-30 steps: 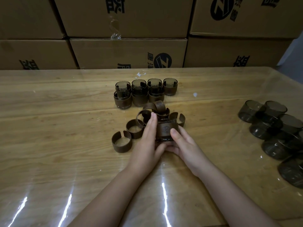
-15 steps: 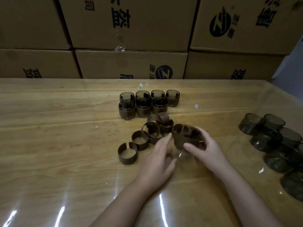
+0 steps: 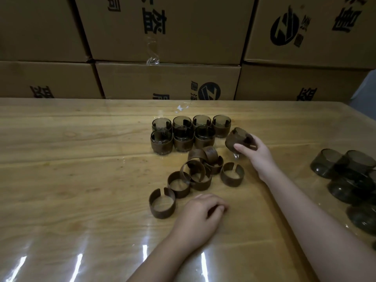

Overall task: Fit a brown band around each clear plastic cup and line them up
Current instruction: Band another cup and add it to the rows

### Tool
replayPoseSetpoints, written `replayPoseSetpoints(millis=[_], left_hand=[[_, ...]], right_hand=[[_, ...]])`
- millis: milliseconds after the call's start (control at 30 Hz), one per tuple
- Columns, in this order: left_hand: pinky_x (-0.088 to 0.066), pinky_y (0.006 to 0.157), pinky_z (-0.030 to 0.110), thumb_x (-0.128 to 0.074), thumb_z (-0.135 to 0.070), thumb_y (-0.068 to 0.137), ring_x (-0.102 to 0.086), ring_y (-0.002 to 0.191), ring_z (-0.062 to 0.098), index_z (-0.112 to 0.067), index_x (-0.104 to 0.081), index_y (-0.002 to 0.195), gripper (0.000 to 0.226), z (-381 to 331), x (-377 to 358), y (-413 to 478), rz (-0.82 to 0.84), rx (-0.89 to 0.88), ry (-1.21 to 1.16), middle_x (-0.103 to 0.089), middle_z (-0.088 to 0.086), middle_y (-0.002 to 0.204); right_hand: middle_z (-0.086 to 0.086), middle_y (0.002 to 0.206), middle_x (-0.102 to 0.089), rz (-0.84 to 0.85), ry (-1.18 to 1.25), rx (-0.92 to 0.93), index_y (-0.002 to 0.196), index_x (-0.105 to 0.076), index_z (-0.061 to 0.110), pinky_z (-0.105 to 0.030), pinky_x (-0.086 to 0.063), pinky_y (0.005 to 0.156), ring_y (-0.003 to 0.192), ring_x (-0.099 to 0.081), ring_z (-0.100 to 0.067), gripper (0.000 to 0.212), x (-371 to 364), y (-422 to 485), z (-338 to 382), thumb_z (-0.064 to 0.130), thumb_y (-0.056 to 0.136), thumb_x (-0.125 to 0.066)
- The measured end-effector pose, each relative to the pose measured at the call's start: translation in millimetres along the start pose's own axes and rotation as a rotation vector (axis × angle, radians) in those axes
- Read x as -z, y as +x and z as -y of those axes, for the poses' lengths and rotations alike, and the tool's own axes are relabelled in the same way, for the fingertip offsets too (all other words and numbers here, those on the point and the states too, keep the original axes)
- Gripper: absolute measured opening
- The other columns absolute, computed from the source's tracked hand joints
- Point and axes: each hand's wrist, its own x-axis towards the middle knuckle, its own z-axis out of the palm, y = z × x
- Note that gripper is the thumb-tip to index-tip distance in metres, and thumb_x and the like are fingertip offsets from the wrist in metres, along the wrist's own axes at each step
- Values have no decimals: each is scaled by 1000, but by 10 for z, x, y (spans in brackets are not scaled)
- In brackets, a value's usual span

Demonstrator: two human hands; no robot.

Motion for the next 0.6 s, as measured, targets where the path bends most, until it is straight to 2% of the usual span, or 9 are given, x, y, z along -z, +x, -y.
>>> replayPoseSetpoints(millis=[133,333,467,600], left_hand=[[-40,97,21,-57,-17,95,-56,105,2,-20,-73,102,18,-4,10,24,-12,26,-42,-70,-10,104],[-42,93,21,-58,-19,93,-56,99,1,-21,-74,99,17,-6,-22,11,-37,-32,17,-69,-12,99],[-43,92,20,-59,-19,92,-56,100,-1,-23,-74,98,16,-25,-12,7,-37,-36,18,-69,-15,98],[-44,92,22,-60,-17,92,-57,100,1,-22,-74,98,16,-41,-5,-2,-41,-28,12,-69,-15,97]], right_hand=[[6,137,-39,56,-66,102,142,-42,25,-25,-34,87,124,-39,-15,68,-185,202,18,23,82,-74],[-1,144,-47,31,-126,125,144,-39,25,-31,-38,94,131,-43,-21,76,-242,394,-92,25,78,-78],[-2,147,-45,51,-225,151,146,-35,27,-39,-40,106,134,-41,-22,80,-257,429,-143,26,78,-77],[-2,147,-45,42,-293,158,147,-32,29,-42,-42,106,134,-43,-23,82,-279,433,-158,32,79,-76]])
